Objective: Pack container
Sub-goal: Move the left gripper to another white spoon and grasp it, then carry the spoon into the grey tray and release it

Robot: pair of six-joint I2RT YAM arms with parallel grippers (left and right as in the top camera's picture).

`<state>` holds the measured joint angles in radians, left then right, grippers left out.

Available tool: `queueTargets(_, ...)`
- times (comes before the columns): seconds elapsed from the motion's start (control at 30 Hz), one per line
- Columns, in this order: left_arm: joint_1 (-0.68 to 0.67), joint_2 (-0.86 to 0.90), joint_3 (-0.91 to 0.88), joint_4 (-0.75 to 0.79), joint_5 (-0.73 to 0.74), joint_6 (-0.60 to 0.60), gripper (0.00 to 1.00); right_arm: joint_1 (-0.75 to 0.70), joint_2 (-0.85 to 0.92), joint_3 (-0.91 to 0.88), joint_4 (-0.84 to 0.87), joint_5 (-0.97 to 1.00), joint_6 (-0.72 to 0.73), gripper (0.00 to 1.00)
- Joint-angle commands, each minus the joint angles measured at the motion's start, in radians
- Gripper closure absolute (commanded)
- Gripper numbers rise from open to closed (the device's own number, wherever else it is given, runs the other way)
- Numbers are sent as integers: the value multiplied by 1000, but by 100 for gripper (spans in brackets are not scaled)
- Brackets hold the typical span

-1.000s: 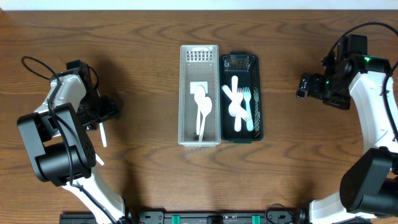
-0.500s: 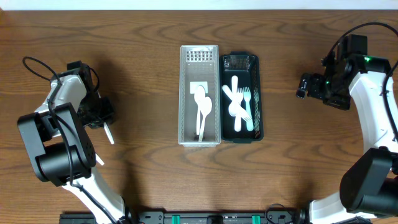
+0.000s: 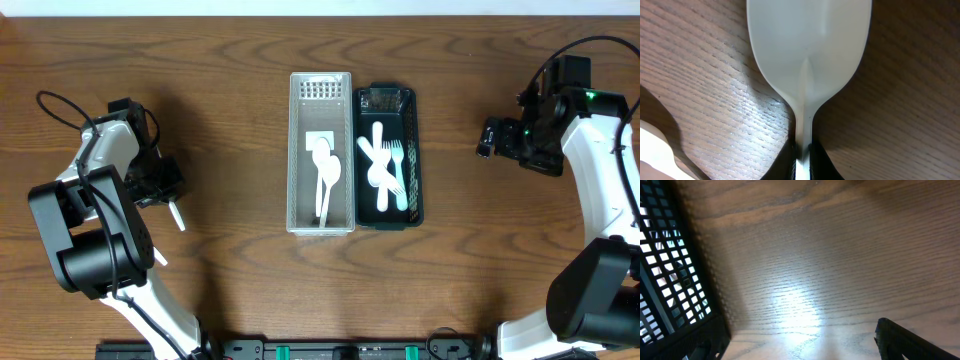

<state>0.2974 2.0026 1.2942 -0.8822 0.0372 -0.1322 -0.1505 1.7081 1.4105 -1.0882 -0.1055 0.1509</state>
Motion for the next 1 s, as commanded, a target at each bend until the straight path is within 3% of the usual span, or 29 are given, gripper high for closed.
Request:
queueTargets(0.0, 2, 5, -20, -5, -27, -21, 94, 1, -3, -7, 0, -8, -10, 1)
queueTargets(0.3, -128, -244, 34, -107, 42, -39, 94, 1, -3, -7, -3, -8, -10, 1)
queueTargets(0.47, -328, -462, 56, -164, 61, -87, 94, 1, -3, -7, -4, -8, -10, 1)
queueTargets(0.63, -601, -608, 64, -122, 60, -184, 94, 1, -3, -7, -4, -8, -10, 1)
queueTargets(0.8, -836, -605, 64, -11, 56, -233, 94, 1, -3, -7, -4, -8, -10, 1)
queueTargets(0.97, -916, -478, 64, 62, 56, -235, 94, 1, -3, -7, -4, -8, -10, 1)
